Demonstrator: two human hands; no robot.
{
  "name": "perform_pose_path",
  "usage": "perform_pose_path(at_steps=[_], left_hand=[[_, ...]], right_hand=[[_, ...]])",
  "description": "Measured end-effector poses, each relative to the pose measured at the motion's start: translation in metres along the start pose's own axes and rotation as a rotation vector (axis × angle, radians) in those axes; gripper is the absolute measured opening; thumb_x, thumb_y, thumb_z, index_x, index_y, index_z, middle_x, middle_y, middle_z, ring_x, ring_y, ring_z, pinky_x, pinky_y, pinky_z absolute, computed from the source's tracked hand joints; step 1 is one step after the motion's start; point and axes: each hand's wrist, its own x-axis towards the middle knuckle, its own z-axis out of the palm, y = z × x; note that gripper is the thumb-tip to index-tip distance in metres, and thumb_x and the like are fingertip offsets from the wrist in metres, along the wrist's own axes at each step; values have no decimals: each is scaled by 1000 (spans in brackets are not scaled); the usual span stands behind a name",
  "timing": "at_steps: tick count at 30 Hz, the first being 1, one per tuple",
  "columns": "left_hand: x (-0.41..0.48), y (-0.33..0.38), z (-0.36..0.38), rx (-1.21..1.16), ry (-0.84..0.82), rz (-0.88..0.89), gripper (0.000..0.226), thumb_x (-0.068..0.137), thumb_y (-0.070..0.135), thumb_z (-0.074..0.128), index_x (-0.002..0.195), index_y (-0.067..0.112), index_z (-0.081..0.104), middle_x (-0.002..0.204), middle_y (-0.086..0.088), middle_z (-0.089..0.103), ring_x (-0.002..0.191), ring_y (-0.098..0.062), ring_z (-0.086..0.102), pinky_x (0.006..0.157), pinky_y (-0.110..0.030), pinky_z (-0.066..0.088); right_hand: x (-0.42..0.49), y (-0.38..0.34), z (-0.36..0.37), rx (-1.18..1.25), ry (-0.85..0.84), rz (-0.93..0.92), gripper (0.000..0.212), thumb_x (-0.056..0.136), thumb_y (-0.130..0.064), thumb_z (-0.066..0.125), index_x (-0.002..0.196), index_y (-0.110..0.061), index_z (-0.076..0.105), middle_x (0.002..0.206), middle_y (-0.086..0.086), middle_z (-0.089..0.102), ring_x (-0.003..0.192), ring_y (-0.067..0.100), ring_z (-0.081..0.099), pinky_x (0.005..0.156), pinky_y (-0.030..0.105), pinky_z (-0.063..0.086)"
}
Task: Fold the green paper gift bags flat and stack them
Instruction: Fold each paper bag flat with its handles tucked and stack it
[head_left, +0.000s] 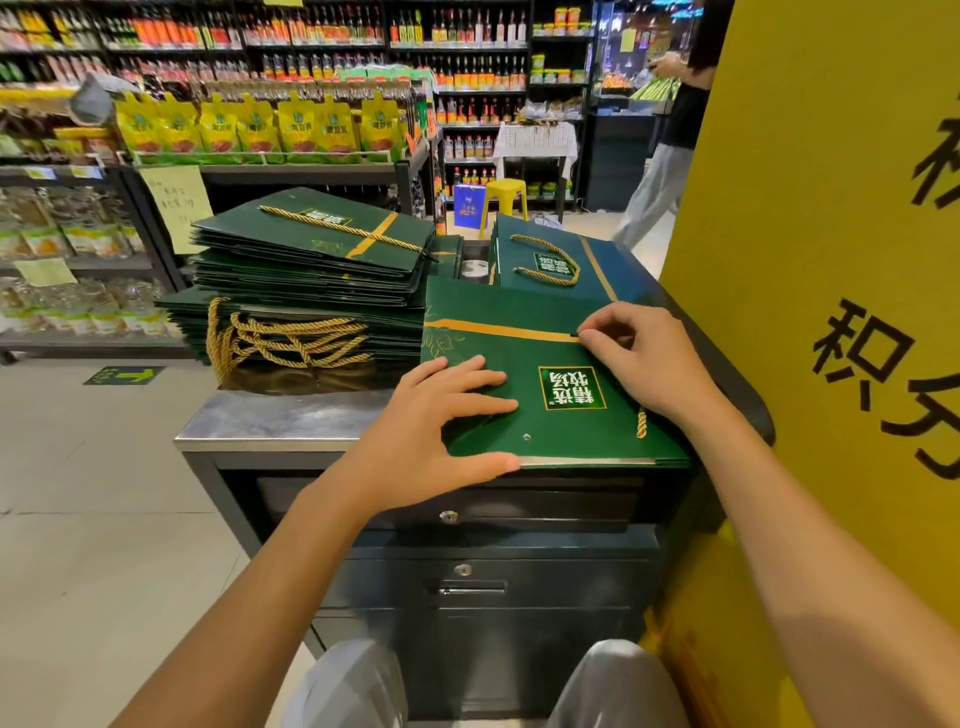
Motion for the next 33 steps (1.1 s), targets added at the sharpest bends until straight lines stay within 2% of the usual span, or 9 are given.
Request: perform_pose_path(at_steps=[2,5,8,11,16,24,28,33], left_hand=[[0,0,1,10,7,0,67,77,74,60,131,35,67,150,18,49,148,6,25,126,-27,5],[-1,0,1,14,6,-2,67,77,74,60,131,35,66,151,17,49,147,7,26,125,-25,5],[-1,0,1,-2,9,-11,67,76,74,60,132,35,66,151,17,49,147,8,25,124,-23,4],[-1,0,2,-6,5,-17,67,77,73,60,132,36,65,151,17,48,147,9,24,125,-23,4],[-1,-1,3,-36,7,-31,65,76,73,60,130,37,65,151,18,48,146,11,24,125,-25,5],[-3,0,1,-87,-7,-60,61,77,72,60,127,37,68,150,17,50,146,10,26,127,-30,7],[-3,1,2,-92,1,-81,59,78,72,59,125,37,70,149,17,51,145,10,28,128,-34,9],[-3,4,4,-113,18,-96,58,79,71,57,122,35,72,147,14,53,144,9,30,128,-35,10]], right_hand=[[-11,-14,1,103,-91,-22,5,93,-26,71,89,-28,74,84,-9,73,80,6,65,76,28,52],[-25,-30,3,173,-241,-96,6,92,-23,72,91,-27,77,79,-6,72,75,9,65,73,26,52],[-35,-38,1,181,-330,-146,8,92,-21,73,93,-27,79,85,-12,75,83,2,67,76,12,47],[-42,-37,1,182,-370,-159,11,92,-21,73,95,-30,80,92,-18,75,91,-1,66,79,8,43],[-45,-37,-1,188,-452,-177,12,93,-20,72,95,-30,79,93,-21,71,92,-2,64,81,2,37],[-47,-37,-1,175,-461,-229,9,92,-18,72,95,-23,79,93,-20,70,91,-4,63,81,0,36],[-47,-35,1,183,-446,-255,9,90,-18,75,95,-24,81,87,-20,71,92,0,64,82,5,39],[-49,-35,5,264,-395,-235,15,85,-18,79,98,-26,81,89,-14,76,91,5,68,83,11,45]])
